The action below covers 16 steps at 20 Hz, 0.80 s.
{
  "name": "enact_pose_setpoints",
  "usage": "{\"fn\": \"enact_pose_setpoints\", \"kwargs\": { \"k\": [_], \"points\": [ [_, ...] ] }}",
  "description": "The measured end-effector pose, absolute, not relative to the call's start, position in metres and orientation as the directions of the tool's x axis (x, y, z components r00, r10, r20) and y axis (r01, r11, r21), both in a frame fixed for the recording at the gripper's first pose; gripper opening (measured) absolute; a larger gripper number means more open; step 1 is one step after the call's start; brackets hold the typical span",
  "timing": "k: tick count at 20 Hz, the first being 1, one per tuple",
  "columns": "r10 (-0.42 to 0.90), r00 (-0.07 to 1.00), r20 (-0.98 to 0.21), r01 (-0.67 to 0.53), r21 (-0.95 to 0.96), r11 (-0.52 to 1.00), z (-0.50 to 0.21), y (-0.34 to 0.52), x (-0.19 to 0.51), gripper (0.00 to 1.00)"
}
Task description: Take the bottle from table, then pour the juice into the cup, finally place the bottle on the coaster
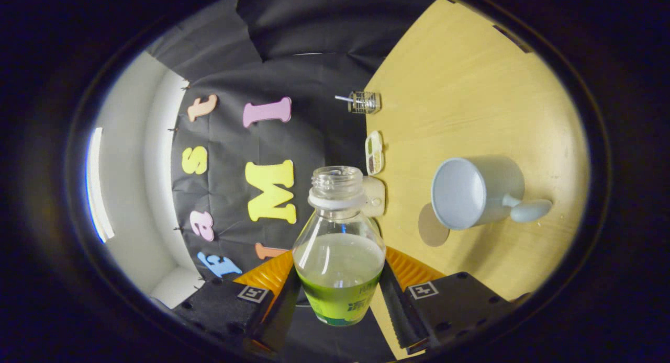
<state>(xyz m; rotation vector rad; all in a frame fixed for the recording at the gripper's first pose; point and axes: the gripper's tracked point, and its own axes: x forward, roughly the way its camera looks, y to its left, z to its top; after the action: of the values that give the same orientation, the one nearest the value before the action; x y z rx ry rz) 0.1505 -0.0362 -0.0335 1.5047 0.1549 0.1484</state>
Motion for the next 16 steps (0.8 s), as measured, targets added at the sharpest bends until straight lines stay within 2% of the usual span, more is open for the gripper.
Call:
{"fn": "enact_pose_setpoints", "kwargs": {
  "k": [5, 10, 16],
  "points": [
    [0.121, 0.993, 0.018, -0.050, 0.963, 0.264, -0.015, -0.047, 0.137, 0.81],
    [0.050, 0.998, 0.048, -0.067, 0.850, 0.522, -0.005, -0.052, 0.129, 0.81],
    [-0.001, 0.992, 0.122, -0.090, 0.732, 0.675, 0.009, -0.053, 0.119, 0.81]
  ]
}}
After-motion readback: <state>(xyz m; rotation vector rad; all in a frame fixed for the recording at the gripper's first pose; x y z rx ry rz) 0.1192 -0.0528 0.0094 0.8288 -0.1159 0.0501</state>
